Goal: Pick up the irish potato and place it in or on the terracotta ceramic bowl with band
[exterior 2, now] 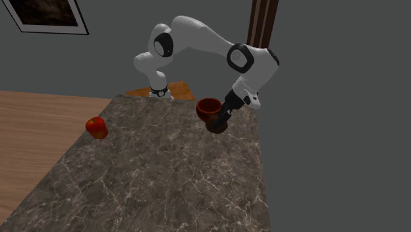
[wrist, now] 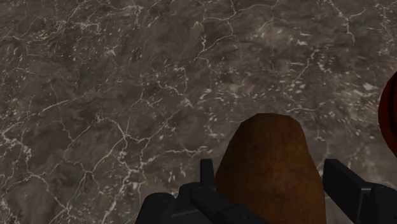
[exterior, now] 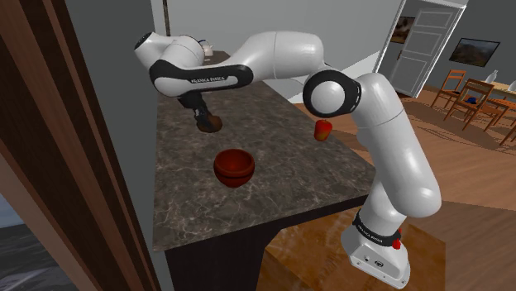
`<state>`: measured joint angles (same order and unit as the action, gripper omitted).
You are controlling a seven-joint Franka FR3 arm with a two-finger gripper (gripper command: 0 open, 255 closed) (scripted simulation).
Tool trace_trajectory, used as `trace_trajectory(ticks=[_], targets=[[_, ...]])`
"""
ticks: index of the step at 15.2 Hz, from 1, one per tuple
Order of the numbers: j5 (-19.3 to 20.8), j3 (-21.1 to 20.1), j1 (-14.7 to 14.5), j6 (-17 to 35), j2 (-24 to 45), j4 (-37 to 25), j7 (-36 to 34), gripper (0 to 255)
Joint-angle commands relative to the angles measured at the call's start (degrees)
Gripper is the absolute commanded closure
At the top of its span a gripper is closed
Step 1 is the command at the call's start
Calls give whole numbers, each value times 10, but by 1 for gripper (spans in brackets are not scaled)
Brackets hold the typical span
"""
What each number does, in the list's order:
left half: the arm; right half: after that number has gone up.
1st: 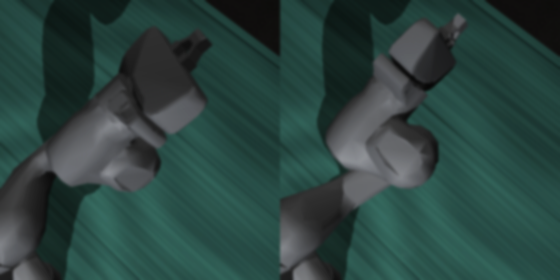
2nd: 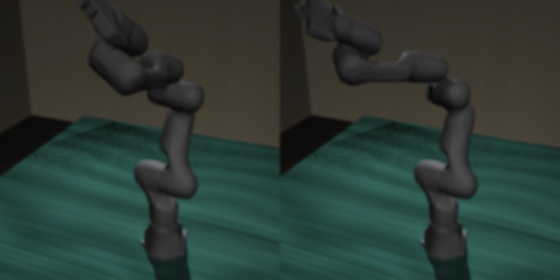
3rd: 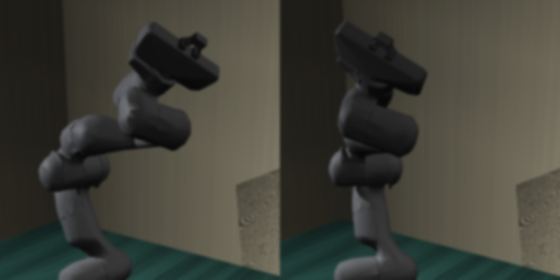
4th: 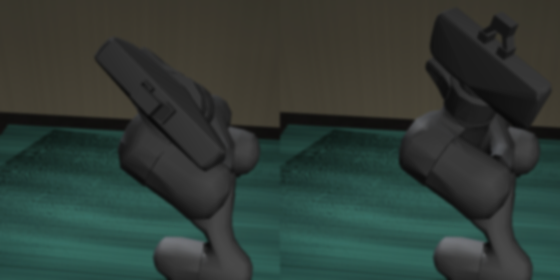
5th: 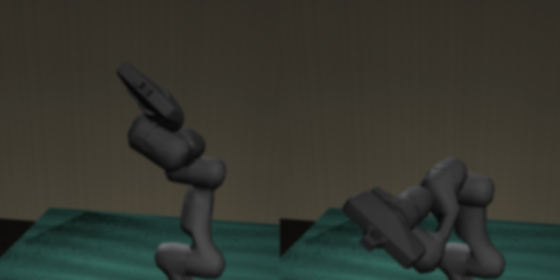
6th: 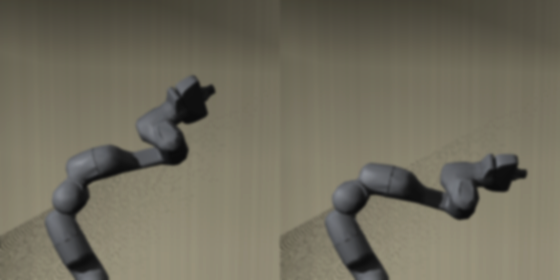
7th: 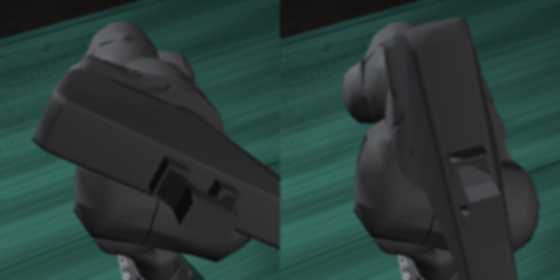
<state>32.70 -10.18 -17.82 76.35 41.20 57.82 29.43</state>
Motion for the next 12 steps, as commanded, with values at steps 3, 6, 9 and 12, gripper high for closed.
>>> trace_trajectory(ticks=[3, 6, 9, 12], targets=[[3, 3, -7, -31, 7, -42, 16, 255], [6, 6, -13, -56, 15, -78, 30, 255], [10, 10, -20, -83, 28, -123, 45, 255], [5, 3, -17, -76, -10, -72, 31, 255]])
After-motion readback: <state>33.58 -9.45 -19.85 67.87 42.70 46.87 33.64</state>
